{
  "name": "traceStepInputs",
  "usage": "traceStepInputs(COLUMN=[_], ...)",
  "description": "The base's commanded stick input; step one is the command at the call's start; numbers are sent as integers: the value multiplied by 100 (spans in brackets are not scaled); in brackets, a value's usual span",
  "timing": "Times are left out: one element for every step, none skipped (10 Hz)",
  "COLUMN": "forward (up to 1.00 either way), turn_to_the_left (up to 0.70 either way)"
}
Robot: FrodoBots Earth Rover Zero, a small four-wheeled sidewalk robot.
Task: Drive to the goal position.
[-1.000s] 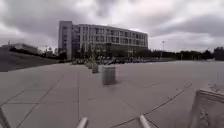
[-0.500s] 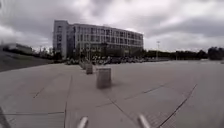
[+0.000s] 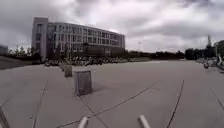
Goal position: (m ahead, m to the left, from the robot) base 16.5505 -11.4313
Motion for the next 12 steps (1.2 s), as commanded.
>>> traceStepInputs(forward=[70, 70, 70, 70, 70, 70, 70, 70, 70, 70, 70, 70], turn_to_the_left=[-34, -34, -34, -34, -34, -34, -34, -34, -34, -34, -34, -34])
